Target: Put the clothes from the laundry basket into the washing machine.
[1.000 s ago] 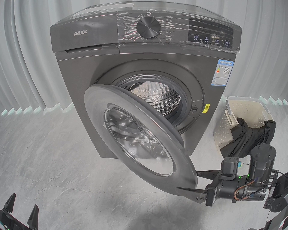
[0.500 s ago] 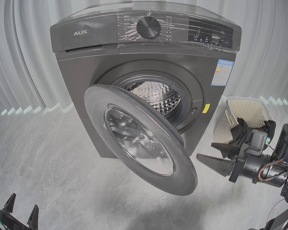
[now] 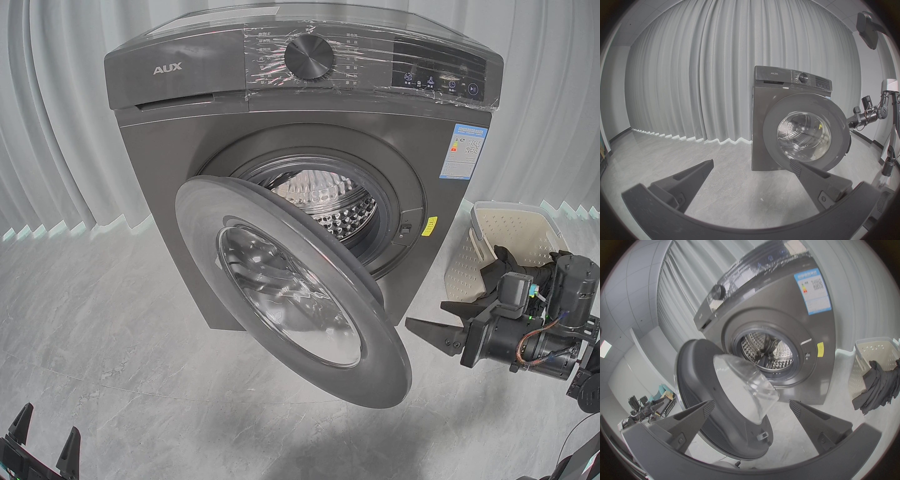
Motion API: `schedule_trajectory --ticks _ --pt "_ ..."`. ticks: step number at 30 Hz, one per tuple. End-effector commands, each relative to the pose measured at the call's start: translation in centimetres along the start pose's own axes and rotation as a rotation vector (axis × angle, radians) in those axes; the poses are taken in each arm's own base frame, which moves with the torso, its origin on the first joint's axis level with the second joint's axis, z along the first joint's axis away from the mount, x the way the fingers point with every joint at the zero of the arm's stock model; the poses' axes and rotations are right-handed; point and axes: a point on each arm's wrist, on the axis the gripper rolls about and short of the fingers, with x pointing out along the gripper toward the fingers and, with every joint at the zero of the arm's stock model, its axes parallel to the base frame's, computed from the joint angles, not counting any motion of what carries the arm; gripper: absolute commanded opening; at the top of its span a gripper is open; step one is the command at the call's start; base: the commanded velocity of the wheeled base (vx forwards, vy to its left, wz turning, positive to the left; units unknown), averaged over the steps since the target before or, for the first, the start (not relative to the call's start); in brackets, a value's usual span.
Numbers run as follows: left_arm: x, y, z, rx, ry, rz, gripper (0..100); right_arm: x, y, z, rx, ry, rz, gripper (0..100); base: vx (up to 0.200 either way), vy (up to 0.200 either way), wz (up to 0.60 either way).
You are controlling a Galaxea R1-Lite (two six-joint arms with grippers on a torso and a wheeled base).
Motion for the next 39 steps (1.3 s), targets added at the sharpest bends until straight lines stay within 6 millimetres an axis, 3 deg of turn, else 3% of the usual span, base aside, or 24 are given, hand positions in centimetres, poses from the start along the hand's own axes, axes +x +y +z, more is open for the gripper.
schedule_trajectory --ticks 1,9,14,19,26,39 --pt "0.0 0.0 -0.5 0.000 0.000 0.000 100 1.4 0.0 -1.8 0.001 0.087 0.002 100 0.000 0.000 0.00" --pt "0.0 0.0 -0.5 0.000 0.000 0.000 100 0.8 1.7 -3.6 -0.019 0.151 0.037 100 0.000 0.000 0.00" --pt "0.0 0.0 -0.5 0.001 0.000 0.000 100 1.1 1.6 -3.4 -0.011 0.140 0.035 100 0.000 0.000 0.00" --pt "0.0 0.0 -0.5 -0.002 0.000 0.000 100 3.0 1.0 -3.7 -0.013 0.100 0.014 100 0.000 0.000 0.00" --pt "0.0 0.0 -0.5 0.003 0.001 0.000 100 5.3 0.7 -5.0 -0.023 0.072 0.000 100 -0.171 0.000 0.00" --pt "0.0 0.0 -0.5 0.001 0.001 0.000 100 5.5 2.8 -5.7 -0.041 0.085 0.064 100 0.000 0.000 0.00"
